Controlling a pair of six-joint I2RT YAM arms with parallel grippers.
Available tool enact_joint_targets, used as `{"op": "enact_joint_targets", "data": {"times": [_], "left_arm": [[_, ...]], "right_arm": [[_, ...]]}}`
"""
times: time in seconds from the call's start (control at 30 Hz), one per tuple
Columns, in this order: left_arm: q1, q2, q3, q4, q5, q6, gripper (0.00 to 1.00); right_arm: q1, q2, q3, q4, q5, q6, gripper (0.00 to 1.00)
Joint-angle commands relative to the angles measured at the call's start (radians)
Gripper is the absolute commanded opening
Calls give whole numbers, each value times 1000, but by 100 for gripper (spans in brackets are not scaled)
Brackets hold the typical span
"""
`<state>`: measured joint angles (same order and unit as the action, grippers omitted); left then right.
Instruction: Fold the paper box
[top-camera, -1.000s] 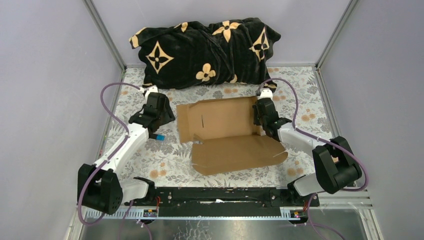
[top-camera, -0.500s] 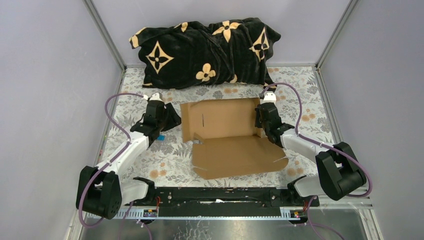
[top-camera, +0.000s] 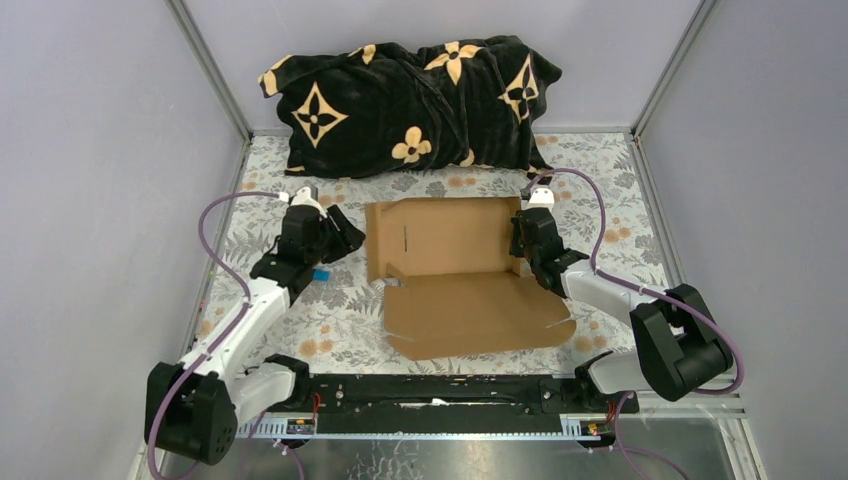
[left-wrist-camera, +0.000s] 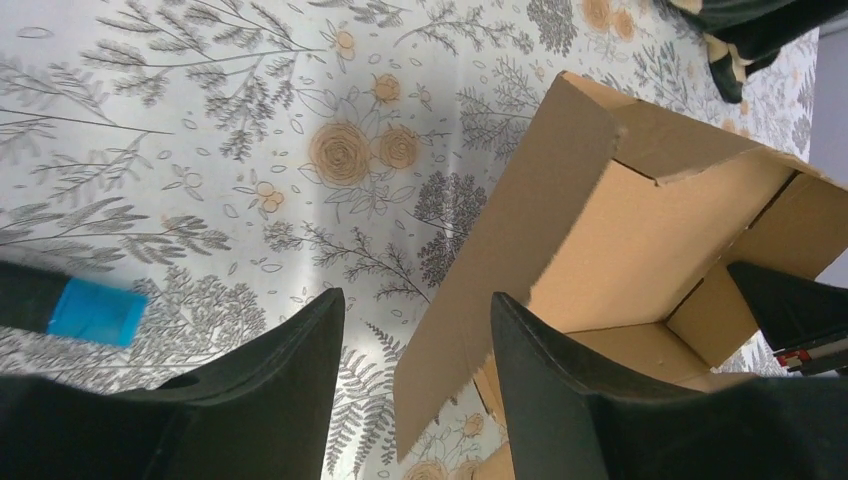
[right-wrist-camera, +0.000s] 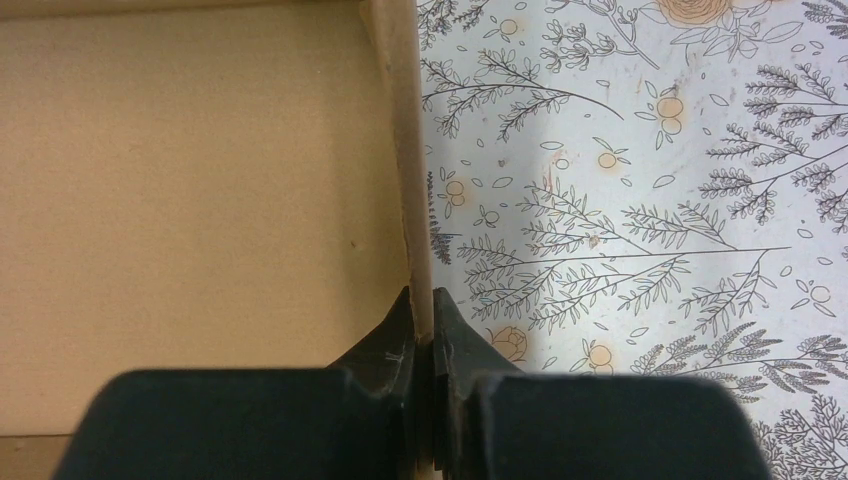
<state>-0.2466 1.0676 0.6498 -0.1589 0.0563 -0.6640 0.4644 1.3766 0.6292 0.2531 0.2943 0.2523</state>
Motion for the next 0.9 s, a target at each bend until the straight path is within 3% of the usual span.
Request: {"op": "enact_joint_targets", "data": {"times": [0.0, 0.23, 0.47, 0.87], "left_arm": [[7, -72, 105, -203, -88, -15, 62], [7, -178, 163, -329, -96, -44, 63], [6, -218, 99, -323, 217, -116, 64], [6, -338, -33, -293, 454, -250, 69]], "right_arm": [[-4, -5, 46, 60, -5, 50, 0], [-12, -28, 83, 38, -15, 57, 0], [-14, -46, 110, 24, 10, 52, 0], [-13, -47, 112, 35, 18, 49, 0]]}}
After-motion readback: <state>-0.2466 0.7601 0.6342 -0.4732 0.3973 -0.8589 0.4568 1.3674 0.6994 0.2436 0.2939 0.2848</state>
